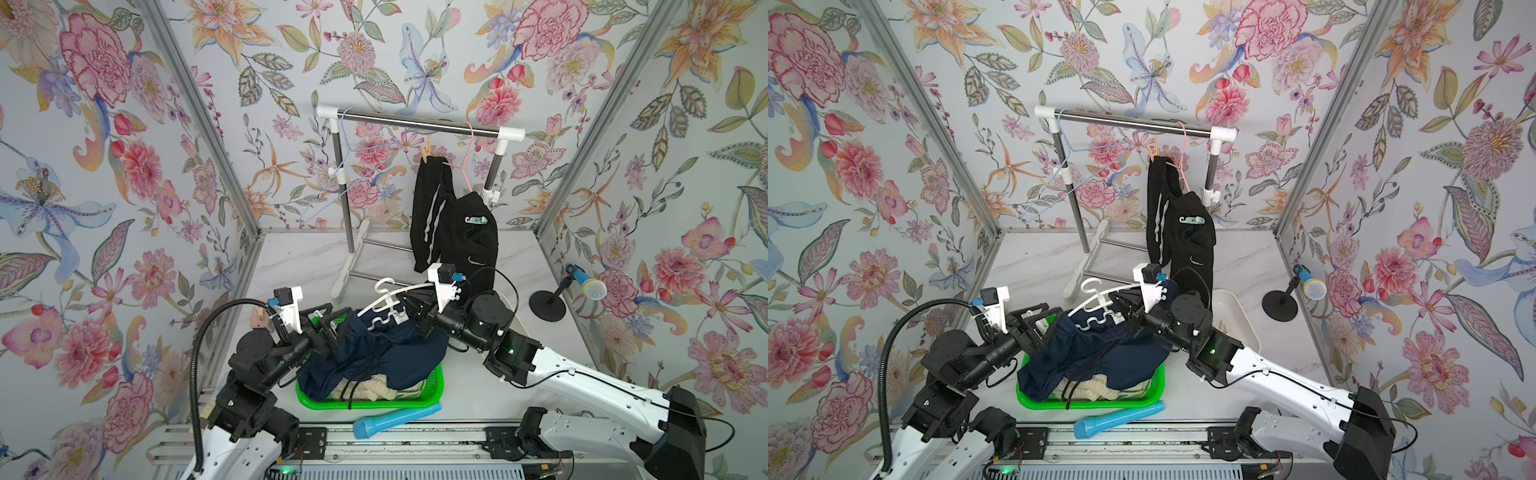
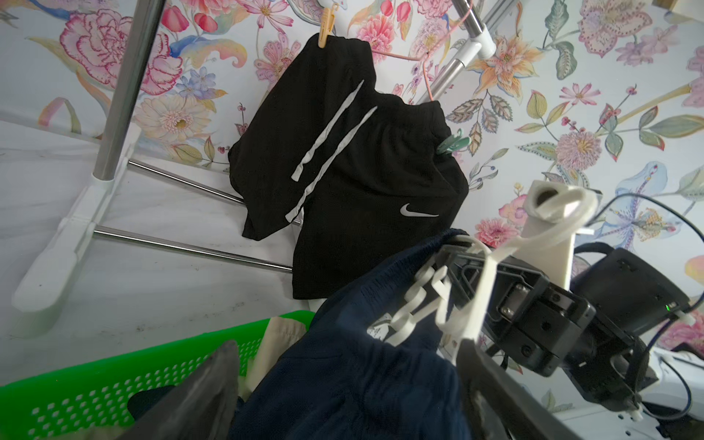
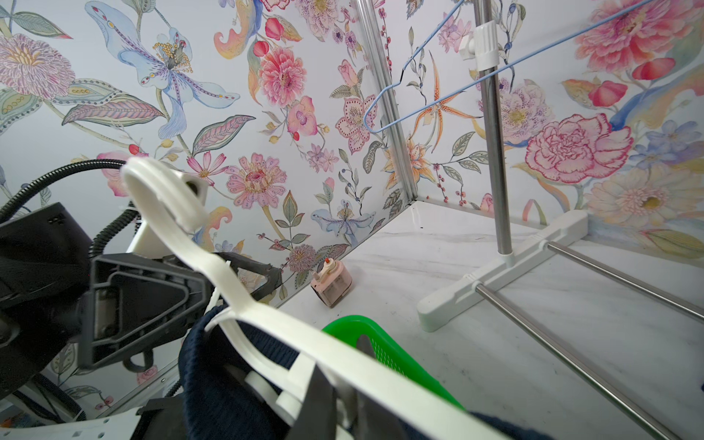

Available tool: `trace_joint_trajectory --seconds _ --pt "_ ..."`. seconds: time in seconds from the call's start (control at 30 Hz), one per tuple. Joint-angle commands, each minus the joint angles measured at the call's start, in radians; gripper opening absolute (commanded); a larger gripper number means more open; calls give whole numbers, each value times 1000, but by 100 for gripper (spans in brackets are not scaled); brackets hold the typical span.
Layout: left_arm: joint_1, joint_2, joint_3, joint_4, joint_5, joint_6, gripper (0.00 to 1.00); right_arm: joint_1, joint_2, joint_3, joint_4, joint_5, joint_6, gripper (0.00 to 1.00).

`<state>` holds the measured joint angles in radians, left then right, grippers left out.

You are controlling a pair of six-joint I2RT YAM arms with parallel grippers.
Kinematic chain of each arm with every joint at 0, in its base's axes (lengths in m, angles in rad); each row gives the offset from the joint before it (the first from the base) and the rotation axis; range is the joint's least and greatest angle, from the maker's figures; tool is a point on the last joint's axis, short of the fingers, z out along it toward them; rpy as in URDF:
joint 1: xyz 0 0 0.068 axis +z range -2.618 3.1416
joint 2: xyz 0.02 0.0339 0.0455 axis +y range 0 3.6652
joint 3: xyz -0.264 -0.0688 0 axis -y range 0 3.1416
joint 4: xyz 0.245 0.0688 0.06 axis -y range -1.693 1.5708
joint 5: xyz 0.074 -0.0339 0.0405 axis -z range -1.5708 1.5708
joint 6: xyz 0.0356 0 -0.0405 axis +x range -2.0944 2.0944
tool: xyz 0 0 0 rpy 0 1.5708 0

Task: Remove the clothespins securing shorts to the hanger
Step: Remove the clothespin from the hanger.

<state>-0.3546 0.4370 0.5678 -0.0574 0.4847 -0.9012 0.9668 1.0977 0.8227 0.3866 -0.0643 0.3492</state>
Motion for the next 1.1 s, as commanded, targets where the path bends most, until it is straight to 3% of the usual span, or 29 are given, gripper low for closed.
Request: trace_joint_trajectory --seconds 0.0,0.13,0.43,0.57,0.7,0.77,0.9,1.07 --pt "143 12 -70 288 316 -186 81 -6 -15 1 68 -2 16 0" --pt "259 3 -81 342 455 -250 79 -16 -9 -5 64 29 23 0" --pt "269 1 -105 500 557 -372 79 -37 7 -4 85 27 46 0" --pt "269 -9 -71 271 532 -220 88 -39 11 0 86 18 51 0" --pt "270 8 42 -133 397 55 98 -39 10 1 83 6 54 0" --pt "271 15 90 -249 334 126 99 -39 10 3 81 4 53 0" --pt "270 16 139 -311 266 157 99 -40 11 2 84 2 53 0" --pt "270 16 127 -302 281 136 99 -37 9 3 87 -5 53 0"
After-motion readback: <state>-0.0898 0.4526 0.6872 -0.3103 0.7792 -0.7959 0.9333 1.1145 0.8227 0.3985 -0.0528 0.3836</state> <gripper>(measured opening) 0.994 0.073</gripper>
